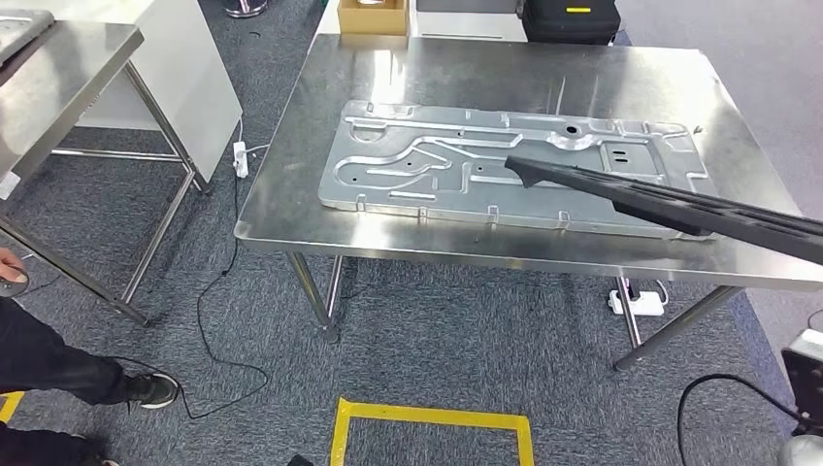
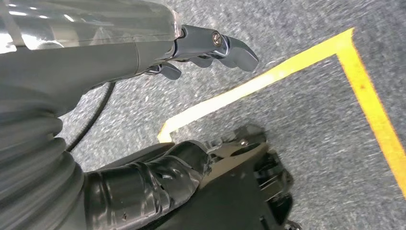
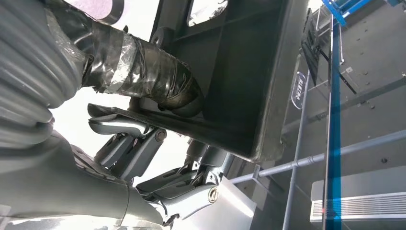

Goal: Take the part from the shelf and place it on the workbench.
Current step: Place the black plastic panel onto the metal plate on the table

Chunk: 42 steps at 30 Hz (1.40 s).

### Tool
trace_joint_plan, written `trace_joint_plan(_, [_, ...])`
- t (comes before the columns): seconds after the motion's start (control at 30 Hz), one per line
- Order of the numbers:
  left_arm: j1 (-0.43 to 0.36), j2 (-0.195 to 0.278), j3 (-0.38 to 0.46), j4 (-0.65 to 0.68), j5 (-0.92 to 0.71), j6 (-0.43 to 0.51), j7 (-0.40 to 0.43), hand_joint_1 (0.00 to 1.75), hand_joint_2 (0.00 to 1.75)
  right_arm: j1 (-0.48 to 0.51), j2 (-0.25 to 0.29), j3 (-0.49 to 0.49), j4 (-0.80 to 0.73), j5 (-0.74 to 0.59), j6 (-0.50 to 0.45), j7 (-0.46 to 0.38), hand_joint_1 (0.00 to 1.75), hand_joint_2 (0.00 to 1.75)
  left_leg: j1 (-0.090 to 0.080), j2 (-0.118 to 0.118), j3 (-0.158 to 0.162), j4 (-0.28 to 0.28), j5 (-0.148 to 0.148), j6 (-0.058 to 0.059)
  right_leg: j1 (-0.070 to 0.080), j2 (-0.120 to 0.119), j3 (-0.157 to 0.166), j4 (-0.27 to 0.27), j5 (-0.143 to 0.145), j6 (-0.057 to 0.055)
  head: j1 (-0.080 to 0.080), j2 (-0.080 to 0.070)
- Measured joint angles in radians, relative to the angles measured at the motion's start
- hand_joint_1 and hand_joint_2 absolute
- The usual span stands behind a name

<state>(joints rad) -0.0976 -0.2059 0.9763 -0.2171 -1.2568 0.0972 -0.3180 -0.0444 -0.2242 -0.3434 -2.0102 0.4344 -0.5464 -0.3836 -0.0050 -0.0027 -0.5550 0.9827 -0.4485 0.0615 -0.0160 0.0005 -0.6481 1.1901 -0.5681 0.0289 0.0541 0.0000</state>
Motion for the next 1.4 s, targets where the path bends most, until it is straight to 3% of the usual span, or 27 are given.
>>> trace_joint_plan(0.07, [-0.002,0.0,-0.003,0.0,-0.003,0.0,0.001,0.0,1.75,-0.012,0.0,0.014,0.009,0.015,0.002,0.01,1.75,1.75,0.0,0.0,0.0,0.004,-0.005,0.0,-0.005,0.0,-0.051,0.092,-0.024,0.007,0.0,0.0])
trace_joint_plan(0.1, [-0.002,0.0,-0.004,0.0,-0.004,-0.001,0.002,0.0,1.75,-0.019,0.0,0.021,0.014,0.024,0.002,0.015,1.75,1.75,0.001,-0.001,0.001,0.008,-0.009,-0.002,-0.009,0.0,-0.056,0.093,-0.009,0.011,0.0,0.0])
trace_joint_plan(0.2, [-0.002,0.0,-0.004,0.0,-0.008,-0.002,0.004,0.0,1.75,-0.052,-0.001,0.045,0.029,0.051,0.003,0.034,1.75,1.75,0.004,-0.004,0.0,0.033,-0.029,-0.016,-0.018,-0.001,0.011,-0.063,0.083,0.02,0.001,0.0])
trace_joint_plan(0.27, [-0.005,0.001,-0.005,0.0,-0.011,-0.002,0.006,0.0,1.75,-0.071,-0.003,0.061,0.042,0.069,0.003,0.045,1.75,1.75,0.001,-0.006,-0.008,0.048,-0.04,-0.028,-0.017,0.0,0.036,-0.123,0.093,0.012,0.002,0.0])
trace_joint_plan(0.4, [-0.008,0.001,-0.006,0.0,-0.013,-0.003,0.01,0.0,1.75,-0.106,-0.005,0.094,0.064,0.093,0.004,0.064,1.75,1.75,0.0,-0.005,-0.015,0.064,-0.053,-0.044,-0.016,0.002,0.037,-0.125,0.085,-0.015,0.001,0.0])
trace_joint_plan(0.47, [-0.011,0.001,-0.007,0.0,-0.013,-0.003,0.011,0.0,1.75,-0.125,-0.005,0.11,0.074,0.102,0.005,0.071,1.75,1.75,0.004,-0.004,-0.051,0.137,-0.09,-0.054,-0.017,0.0,0.043,-0.128,0.082,-0.025,0.0,0.0])
trace_joint_plan(0.53, [-0.013,0.001,-0.009,0.0,-0.014,-0.004,0.012,0.0,1.75,-0.14,-0.005,0.128,0.087,0.108,0.005,0.078,1.75,1.75,0.006,-0.003,-0.121,0.258,-0.13,-0.06,-0.014,-0.001,0.047,-0.128,0.077,-0.032,-0.001,0.0])
trace_joint_plan(0.57, [-0.013,0.001,-0.01,0.0,-0.015,-0.004,0.013,0.0,1.75,-0.147,-0.005,0.137,0.095,0.111,0.005,0.082,1.75,1.75,0.007,-0.003,-0.15,0.3,-0.134,-0.06,-0.012,-0.001,0.05,-0.128,0.074,-0.034,-0.001,0.0])
trace_joint_plan(0.6, [-0.012,0.001,-0.011,0.0,-0.015,-0.005,0.013,0.0,1.75,-0.153,-0.005,0.146,0.103,0.115,0.005,0.085,1.75,1.75,0.007,-0.003,-0.165,0.312,-0.119,-0.058,-0.01,0.0,0.055,-0.128,0.07,-0.035,-0.001,0.0])
trace_joint_plan(0.63, [-0.012,0.001,-0.012,0.0,-0.015,-0.006,0.014,0.0,1.75,-0.159,-0.005,0.153,0.11,0.118,0.005,0.088,1.75,1.75,0.007,-0.003,-0.162,0.287,-0.087,-0.054,-0.008,0.001,0.061,-0.128,0.066,-0.036,-0.001,0.0])
trace_joint_plan(0.7, [-0.013,0.002,-0.013,0.0,-0.015,-0.007,0.015,0.0,1.75,-0.165,-0.005,0.164,0.121,0.122,0.005,0.091,1.75,1.75,0.003,-0.003,-0.122,0.176,-0.011,-0.039,-0.005,0.001,0.076,-0.13,0.055,-0.034,0.0,0.0])
trace_joint_plan(0.77, [-0.015,0.002,-0.014,0.0,-0.015,-0.008,0.016,0.0,1.75,-0.168,-0.005,0.173,0.129,0.124,0.003,0.092,1.75,1.75,-0.005,-0.003,-0.084,0.091,0.016,-0.024,-0.005,0.001,0.085,-0.134,0.049,-0.027,0.0,0.0])
trace_joint_plan(0.83, [-0.015,0.002,-0.016,0.0,-0.016,-0.009,0.017,0.0,1.75,-0.17,-0.005,0.179,0.136,0.124,0.001,0.095,1.75,1.75,-0.012,-0.003,-0.07,0.063,0.006,-0.018,-0.008,0.0,0.087,-0.143,0.049,-0.017,-0.001,0.0])
trace_joint_plan(0.93, [-0.013,0.001,-0.02,0.0,-0.016,-0.01,0.018,0.0,1.75,-0.173,-0.006,0.186,0.145,0.126,-0.001,0.099,1.75,1.75,-0.004,-0.003,-0.037,0.022,0.007,-0.01,-0.006,-0.002,0.093,-0.138,0.038,-0.003,-0.001,0.0])
trace_joint_plan(0.97, [-0.013,0.001,-0.021,0.0,-0.016,-0.01,0.018,0.0,1.75,-0.175,-0.007,0.187,0.147,0.127,-0.002,0.099,1.75,1.75,0.0,-0.003,-0.022,0.009,0.007,-0.007,-0.006,-0.002,0.077,-0.101,0.023,-0.001,0.0,0.0])
trace_joint_plan(1.03, [-0.016,0.0,-0.022,0.0,-0.016,-0.011,0.018,0.0,1.75,-0.177,-0.008,0.19,0.155,0.127,-0.003,0.101,1.75,1.75,0.001,-0.003,-0.005,0.001,0.0,-0.002,-0.007,-0.001,0.002,0.023,-0.015,0.001,0.001,0.0])
trace_joint_plan(1.07, [-0.017,0.0,-0.022,0.0,-0.016,-0.012,0.018,0.0,1.75,-0.177,-0.008,0.191,0.159,0.127,-0.004,0.102,1.75,1.75,0.001,-0.003,0.001,0.002,-0.006,-0.001,-0.007,-0.001,-0.037,0.075,-0.021,0.003,0.001,0.0])
trace_joint_plan(1.1, [-0.016,0.0,-0.023,0.0,-0.016,-0.012,0.018,0.0,1.75,-0.176,-0.008,0.193,0.163,0.127,-0.004,0.103,1.75,1.75,0.0,-0.003,0.007,0.005,-0.014,-0.001,-0.007,-0.001,-0.062,0.096,-0.009,0.005,0.001,0.0])
trace_joint_plan(1.13, [-0.015,0.0,-0.023,0.0,-0.016,-0.013,0.018,0.0,1.75,-0.176,-0.008,0.194,0.167,0.127,-0.004,0.103,1.75,1.75,0.0,-0.004,0.014,0.008,-0.022,-0.002,-0.007,-0.001,-0.068,0.08,0.022,0.006,0.001,0.0])
trace_joint_plan(1.2, [-0.013,0.0,-0.023,0.0,-0.016,-0.014,0.019,0.0,1.75,-0.176,-0.009,0.194,0.173,0.127,-0.005,0.103,1.75,1.75,0.0,-0.005,0.03,0.016,-0.042,-0.007,-0.007,-0.002,-0.037,-0.026,0.105,0.004,0.002,0.0])
trace_joint_plan(1.23, [-0.012,-0.001,-0.023,0.0,-0.016,-0.014,0.019,0.0,1.75,-0.176,-0.009,0.195,0.176,0.127,-0.006,0.103,1.75,1.75,-0.002,-0.006,0.034,0.022,-0.052,-0.011,-0.005,-0.002,-0.016,-0.078,0.13,0.001,0.002,0.0])
trace_joint_plan(1.3, [-0.013,-0.002,-0.023,0.0,-0.015,-0.014,0.019,0.0,1.75,-0.174,-0.009,0.195,0.18,0.127,-0.008,0.104,1.75,1.75,-0.005,-0.007,0.034,0.03,-0.065,-0.022,-0.001,-0.001,0.005,-0.127,0.133,-0.009,0.001,0.0])
trace_joint_plan(1.4, [-0.013,-0.002,-0.023,0.0,-0.015,-0.013,0.019,0.0,1.75,-0.168,-0.01,0.196,0.182,0.127,-0.014,0.105,1.75,1.75,-0.005,-0.005,0.035,0.035,-0.079,-0.035,-0.003,0.003,0.013,-0.14,0.119,-0.026,0.0,0.0])
